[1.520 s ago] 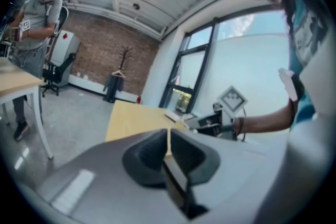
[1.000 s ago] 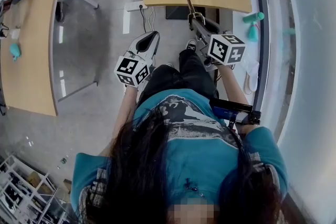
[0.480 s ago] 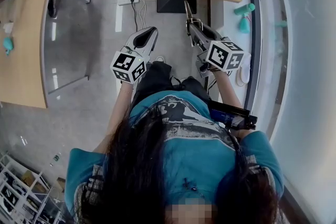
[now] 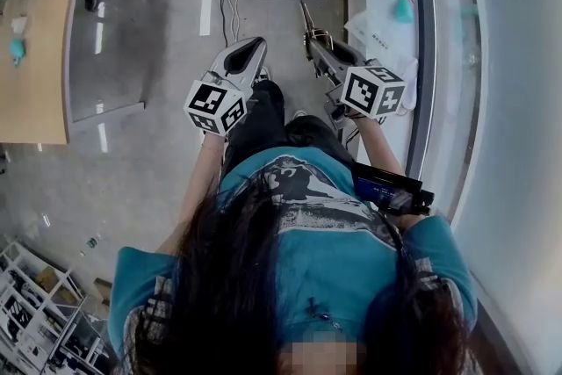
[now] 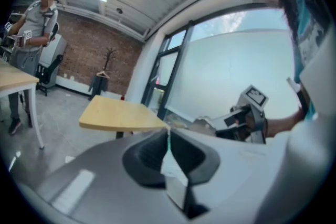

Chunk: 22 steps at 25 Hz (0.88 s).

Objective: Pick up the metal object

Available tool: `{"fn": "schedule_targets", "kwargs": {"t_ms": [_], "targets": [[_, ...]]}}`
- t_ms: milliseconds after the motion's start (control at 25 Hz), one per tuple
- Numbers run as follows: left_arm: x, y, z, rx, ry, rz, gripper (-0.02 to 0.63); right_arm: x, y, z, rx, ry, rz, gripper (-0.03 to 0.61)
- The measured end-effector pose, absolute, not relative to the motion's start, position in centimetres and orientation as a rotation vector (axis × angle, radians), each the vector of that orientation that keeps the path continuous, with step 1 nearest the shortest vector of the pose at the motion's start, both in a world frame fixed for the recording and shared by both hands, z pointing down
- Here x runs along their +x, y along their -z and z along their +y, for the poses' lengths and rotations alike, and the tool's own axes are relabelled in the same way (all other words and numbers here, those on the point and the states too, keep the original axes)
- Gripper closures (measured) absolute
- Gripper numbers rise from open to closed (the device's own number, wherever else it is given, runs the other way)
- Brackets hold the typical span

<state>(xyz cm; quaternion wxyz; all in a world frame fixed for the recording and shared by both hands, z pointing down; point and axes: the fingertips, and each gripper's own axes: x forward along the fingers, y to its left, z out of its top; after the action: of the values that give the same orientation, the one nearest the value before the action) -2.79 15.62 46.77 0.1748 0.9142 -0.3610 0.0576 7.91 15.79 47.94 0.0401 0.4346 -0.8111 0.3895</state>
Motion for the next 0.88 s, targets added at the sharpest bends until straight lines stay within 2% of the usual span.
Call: {"fn": "schedule_targets", "kwargs": {"t_ms": [360,880], "targets": [[-0.7,-45.9,31.3,2.543,-0.198,-1.072,0.611,9.9,-46.8,30.4,1.283,-1.21,-2.527,0.477],[0.0,-45.7,31.5,2.589,-0.204,-1.063,0.611,9.4,-47.9,32.2,1.283,-1.263,-2.545,0.477]]}}
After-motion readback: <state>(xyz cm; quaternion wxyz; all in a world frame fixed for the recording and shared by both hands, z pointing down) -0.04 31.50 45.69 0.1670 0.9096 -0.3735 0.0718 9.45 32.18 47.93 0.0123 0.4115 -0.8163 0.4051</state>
